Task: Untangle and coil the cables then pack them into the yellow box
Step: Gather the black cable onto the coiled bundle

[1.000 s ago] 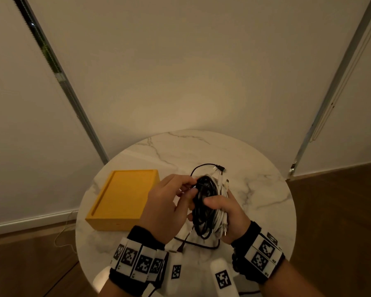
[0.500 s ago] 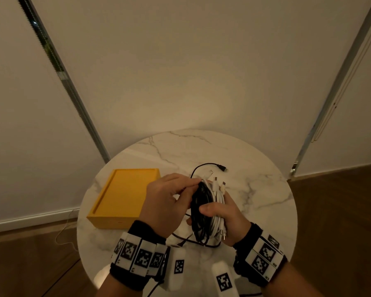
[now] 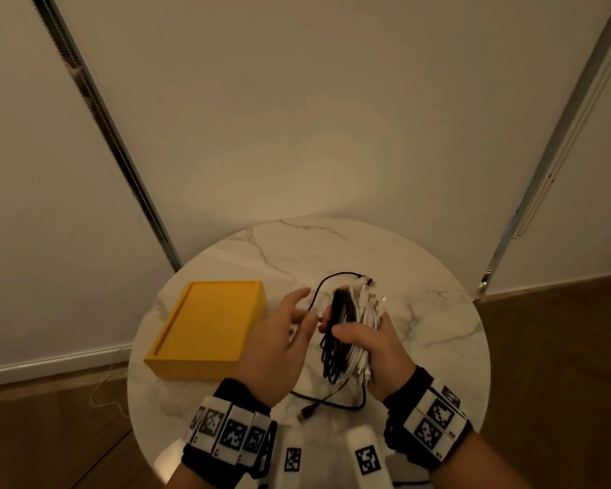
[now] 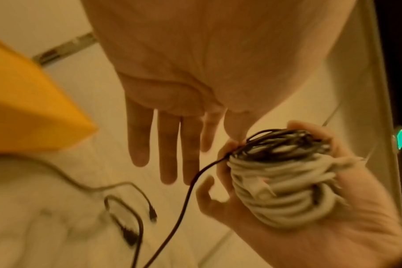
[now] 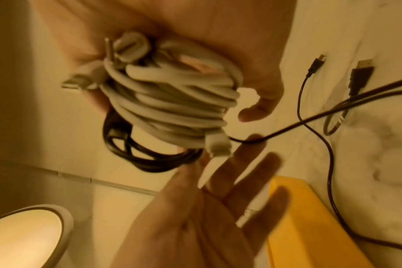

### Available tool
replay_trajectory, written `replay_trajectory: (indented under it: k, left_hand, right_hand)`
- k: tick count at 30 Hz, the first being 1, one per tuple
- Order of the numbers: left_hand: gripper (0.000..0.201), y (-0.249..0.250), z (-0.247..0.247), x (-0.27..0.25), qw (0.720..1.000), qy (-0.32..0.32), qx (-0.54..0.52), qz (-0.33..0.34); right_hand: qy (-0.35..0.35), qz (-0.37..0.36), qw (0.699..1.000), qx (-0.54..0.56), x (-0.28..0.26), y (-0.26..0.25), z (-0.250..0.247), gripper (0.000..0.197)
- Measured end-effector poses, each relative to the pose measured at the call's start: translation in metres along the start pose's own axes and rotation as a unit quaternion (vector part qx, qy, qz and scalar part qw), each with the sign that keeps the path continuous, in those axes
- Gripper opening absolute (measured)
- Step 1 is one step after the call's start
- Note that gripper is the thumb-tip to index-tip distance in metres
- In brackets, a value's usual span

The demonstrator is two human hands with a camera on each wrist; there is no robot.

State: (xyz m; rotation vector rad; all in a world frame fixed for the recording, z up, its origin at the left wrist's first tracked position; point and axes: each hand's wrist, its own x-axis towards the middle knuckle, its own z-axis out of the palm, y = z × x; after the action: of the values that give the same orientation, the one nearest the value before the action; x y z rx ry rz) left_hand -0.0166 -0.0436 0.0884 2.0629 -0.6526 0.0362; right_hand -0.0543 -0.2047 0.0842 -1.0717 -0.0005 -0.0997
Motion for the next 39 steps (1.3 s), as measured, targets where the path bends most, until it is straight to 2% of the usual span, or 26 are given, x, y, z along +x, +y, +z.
replay_trajectory:
  k: [1,3,6,10,14,16,18,20,22,24,26,28,29,31,33,35,37,39]
  left_hand:
    - [0.034,-0.001,0.005,-0.004,0.996,-0.056,-0.059,-0.040]
    - [0.030,-0.004,0.014,-0.010,0.991,-0.102,-0.081,-0.031]
    - [0.023,-0.007,0.017,-0.012,0.991,-0.085,-0.098,-0.021]
    - [0.013,0.000,0.018,-0.009,0.982,-0.051,-0.176,-0.053]
    - [0.029,0.012,0.027,-0.014,0.973,-0.062,-0.214,-0.054]
    - [0.034,0.013,0.033,-0.018,0.976,-0.085,-0.187,-0.074]
    - [0.030,0.013,0.040,-0.022,0.978,-0.103,-0.160,-0.090]
    - [0.027,0.014,0.049,-0.026,0.981,-0.124,-0.121,-0.085]
    - [0.032,0.019,0.057,-0.027,0.982,-0.139,-0.094,-0.083]
    - [0.034,0.022,0.062,-0.026,0.984,-0.116,-0.106,-0.089]
    - [0.030,0.023,0.059,-0.021,0.987,-0.041,-0.117,-0.100]
    - [0.036,0.016,0.054,-0.015,0.987,0.033,-0.113,-0.105]
    - [0.044,0.014,0.051,-0.013,0.987,0.044,-0.114,-0.107]
    - [0.056,0.013,0.048,-0.009,0.989,0.019,-0.114,-0.094]
    - [0.050,0.015,0.051,-0.008,0.990,-0.018,-0.128,-0.054]
    - [0.040,0.013,0.057,-0.009,0.988,-0.021,-0.148,-0.032]
    - [0.029,0.007,0.061,-0.010,0.983,-0.003,-0.179,-0.044]
    - [0.023,0.005,0.060,-0.011,0.969,0.000,-0.232,-0.088]
  right_hand:
    - [0.012,0.000,1.000,0.019,0.001,-0.001,-0.001,0.060]
    - [0.035,0.005,0.998,0.046,0.004,-0.003,-0.004,0.062]
    - [0.051,0.011,0.996,0.069,0.003,-0.002,-0.008,0.055]
    - [0.089,0.015,0.988,0.122,0.006,-0.001,-0.009,0.054]
    - [0.102,0.018,0.972,0.209,0.010,-0.010,-0.011,0.023]
    - [0.120,0.012,0.960,0.253,0.013,-0.015,-0.015,0.019]
    - [0.136,-0.016,0.955,0.265,0.015,-0.018,-0.021,0.038]
    - [0.163,-0.045,0.954,0.247,0.018,-0.017,-0.027,0.073]
    - [0.178,-0.060,0.955,0.228,0.018,-0.015,-0.027,0.088]
    - [0.170,-0.073,0.960,0.211,0.015,-0.014,-0.024,0.078]
    - [0.168,-0.087,0.962,0.198,0.012,-0.014,-0.023,0.057]
    - [0.151,-0.087,0.965,0.193,0.010,-0.014,-0.021,0.057]
    - [0.137,-0.084,0.968,0.194,0.008,-0.014,-0.020,0.059]
    - [0.105,-0.069,0.972,0.200,0.005,-0.015,-0.015,0.051]
    - [0.076,-0.054,0.974,0.206,0.003,-0.013,-0.007,0.062]
    - [0.077,-0.052,0.974,0.206,0.003,-0.013,-0.001,0.072]
    - [0.084,-0.056,0.974,0.202,0.003,-0.014,0.000,0.063]
    - [0.121,-0.077,0.974,0.175,0.003,-0.015,-0.002,0.048]
